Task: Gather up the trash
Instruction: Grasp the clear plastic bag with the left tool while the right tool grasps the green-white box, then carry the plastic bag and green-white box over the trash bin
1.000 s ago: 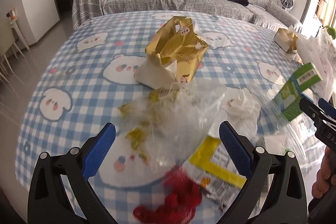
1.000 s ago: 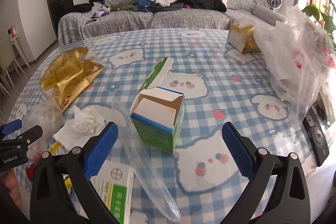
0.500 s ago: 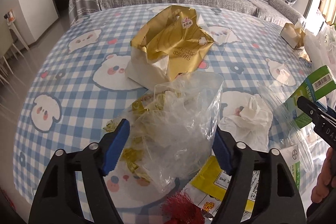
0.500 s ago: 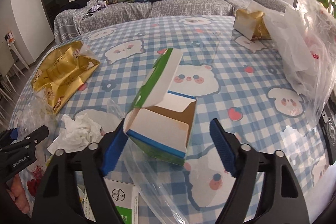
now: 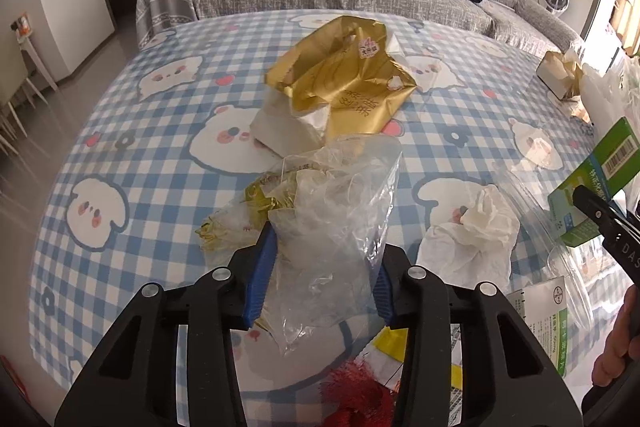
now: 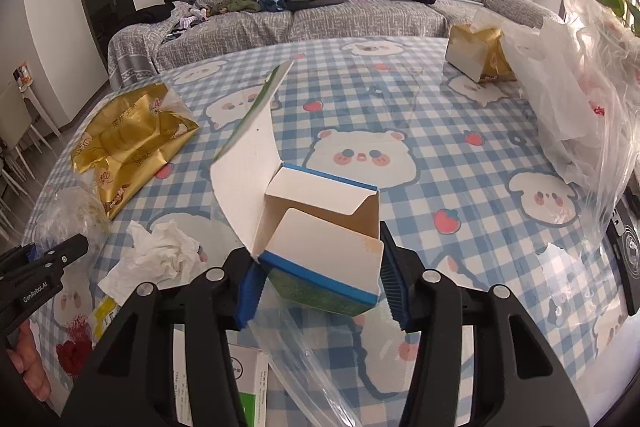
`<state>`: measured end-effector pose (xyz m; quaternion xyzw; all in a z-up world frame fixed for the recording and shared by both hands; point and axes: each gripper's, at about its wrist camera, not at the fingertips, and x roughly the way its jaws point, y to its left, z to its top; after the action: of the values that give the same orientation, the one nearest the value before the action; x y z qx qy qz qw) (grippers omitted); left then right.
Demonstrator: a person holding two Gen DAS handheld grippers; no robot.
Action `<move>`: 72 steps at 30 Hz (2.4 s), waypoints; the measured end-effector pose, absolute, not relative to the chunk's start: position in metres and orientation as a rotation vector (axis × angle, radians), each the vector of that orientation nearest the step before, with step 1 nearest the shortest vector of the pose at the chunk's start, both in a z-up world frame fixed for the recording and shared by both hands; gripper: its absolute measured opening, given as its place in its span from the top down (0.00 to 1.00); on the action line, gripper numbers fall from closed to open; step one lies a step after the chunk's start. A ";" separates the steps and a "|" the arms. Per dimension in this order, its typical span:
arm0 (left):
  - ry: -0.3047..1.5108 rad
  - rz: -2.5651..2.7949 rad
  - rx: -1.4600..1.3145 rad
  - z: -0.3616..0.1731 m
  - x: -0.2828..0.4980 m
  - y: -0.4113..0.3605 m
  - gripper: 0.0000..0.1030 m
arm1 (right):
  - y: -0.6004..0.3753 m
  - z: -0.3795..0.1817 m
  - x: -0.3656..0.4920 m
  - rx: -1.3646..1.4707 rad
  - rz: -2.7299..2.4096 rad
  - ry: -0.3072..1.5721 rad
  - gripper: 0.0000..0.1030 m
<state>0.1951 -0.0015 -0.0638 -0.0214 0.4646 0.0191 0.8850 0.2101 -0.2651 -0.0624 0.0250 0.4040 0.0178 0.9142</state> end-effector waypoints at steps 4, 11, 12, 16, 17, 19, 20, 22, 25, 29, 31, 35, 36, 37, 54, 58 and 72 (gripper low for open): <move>0.965 0.044 -0.056 -0.062 0.189 0.004 0.59 | -0.266 -0.057 0.203 0.048 0.035 0.816 0.54; 0.952 0.052 -0.075 -0.050 0.175 0.009 0.59 | -0.265 -0.044 0.188 0.043 0.041 0.793 0.54; 0.950 0.053 -0.077 -0.048 0.173 0.009 0.59 | -0.265 -0.042 0.185 0.045 0.043 0.788 0.54; 0.932 0.051 -0.077 -0.036 0.160 0.009 0.59 | -0.264 -0.032 0.171 0.050 0.051 0.768 0.54; 0.930 0.051 -0.081 -0.033 0.155 0.009 0.59 | -0.264 -0.029 0.167 0.051 0.053 0.764 0.54; 0.924 0.048 -0.088 -0.026 0.146 0.007 0.59 | -0.264 -0.024 0.159 0.051 0.059 0.752 0.54; 0.918 0.044 -0.092 -0.021 0.141 0.006 0.59 | -0.263 -0.021 0.155 0.049 0.062 0.747 0.54; 0.908 0.037 -0.093 -0.013 0.129 0.003 0.59 | -0.262 -0.015 0.145 0.041 0.071 0.737 0.54; 0.904 0.032 -0.094 -0.005 0.115 0.000 0.59 | -0.258 -0.007 0.131 0.028 0.084 0.723 0.54; 0.901 0.024 -0.091 0.003 0.095 -0.004 0.59 | -0.254 0.005 0.110 0.022 0.099 0.701 0.54; 0.900 0.025 -0.096 0.004 0.086 -0.005 0.59 | -0.253 0.010 0.098 0.020 0.107 0.690 0.54; 0.901 0.024 -0.110 0.005 0.063 -0.006 0.59 | -0.251 0.016 0.073 0.018 0.126 0.677 0.54; 0.904 0.023 -0.110 0.005 0.057 -0.008 0.59 | -0.251 0.017 0.067 0.019 0.129 0.675 0.54; 0.906 0.023 -0.107 0.004 0.052 -0.010 0.59 | -0.249 0.018 0.059 0.016 0.136 0.676 0.54; 0.956 -0.006 -0.152 -0.027 -0.043 -0.026 0.59 | -0.244 -0.019 -0.032 0.006 0.183 0.719 0.54; 0.978 -0.006 -0.158 -0.046 -0.056 -0.031 0.59 | -0.242 -0.040 -0.045 0.010 0.184 0.750 0.54; 1.048 -0.004 -0.153 -0.131 -0.067 -0.035 0.59 | -0.230 -0.132 -0.054 -0.006 0.179 0.841 0.54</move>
<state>-0.0668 -0.0348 -0.1312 -0.0730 0.4999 -0.0017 0.8630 -0.0535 -0.2303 -0.1316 -0.0029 0.4078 0.0869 0.9089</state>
